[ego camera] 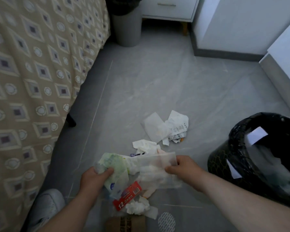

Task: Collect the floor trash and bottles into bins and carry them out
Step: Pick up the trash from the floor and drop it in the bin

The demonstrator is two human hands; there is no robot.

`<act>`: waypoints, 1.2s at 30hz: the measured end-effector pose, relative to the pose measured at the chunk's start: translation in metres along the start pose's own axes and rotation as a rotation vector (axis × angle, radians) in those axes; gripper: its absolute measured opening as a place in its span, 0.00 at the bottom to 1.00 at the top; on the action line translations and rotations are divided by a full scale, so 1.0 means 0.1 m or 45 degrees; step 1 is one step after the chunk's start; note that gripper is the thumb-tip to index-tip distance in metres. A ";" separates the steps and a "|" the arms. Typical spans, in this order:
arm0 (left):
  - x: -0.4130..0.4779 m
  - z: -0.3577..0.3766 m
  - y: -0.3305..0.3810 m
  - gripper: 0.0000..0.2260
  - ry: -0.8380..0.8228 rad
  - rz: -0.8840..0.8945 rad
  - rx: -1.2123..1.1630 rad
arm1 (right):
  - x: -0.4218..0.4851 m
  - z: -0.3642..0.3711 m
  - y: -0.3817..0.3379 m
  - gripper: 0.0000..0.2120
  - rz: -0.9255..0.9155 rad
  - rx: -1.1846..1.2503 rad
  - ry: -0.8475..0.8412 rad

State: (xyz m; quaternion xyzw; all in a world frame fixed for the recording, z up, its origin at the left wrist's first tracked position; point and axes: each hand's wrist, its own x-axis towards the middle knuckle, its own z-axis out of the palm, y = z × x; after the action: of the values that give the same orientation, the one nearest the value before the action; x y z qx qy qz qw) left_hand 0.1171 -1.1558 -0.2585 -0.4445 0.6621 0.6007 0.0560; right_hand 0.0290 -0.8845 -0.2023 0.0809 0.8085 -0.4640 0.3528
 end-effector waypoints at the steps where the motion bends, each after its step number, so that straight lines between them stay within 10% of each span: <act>1: -0.06 0.02 0.12 0.10 -0.012 0.005 -0.035 | -0.08 -0.08 -0.10 0.07 -0.025 -0.015 0.011; 17: -2.10 1.13 1.86 0.09 -0.273 0.654 0.282 | -2.01 -1.92 -0.62 0.06 -0.389 0.305 0.561; 23: -2.60 2.18 1.90 0.10 -0.422 0.838 0.573 | -2.15 -2.69 -0.10 0.05 -0.346 0.625 0.940; 36: -2.68 3.04 1.59 0.31 -0.484 1.025 0.658 | -1.94 -2.92 0.45 0.07 -0.161 0.846 1.017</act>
State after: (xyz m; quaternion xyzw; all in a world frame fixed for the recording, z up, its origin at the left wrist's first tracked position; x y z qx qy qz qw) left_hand 0.0337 -0.7773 -0.0594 -0.0089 0.8858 0.4615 0.0479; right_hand 0.0482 -0.5857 -0.0141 0.3101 0.6925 -0.6489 -0.0564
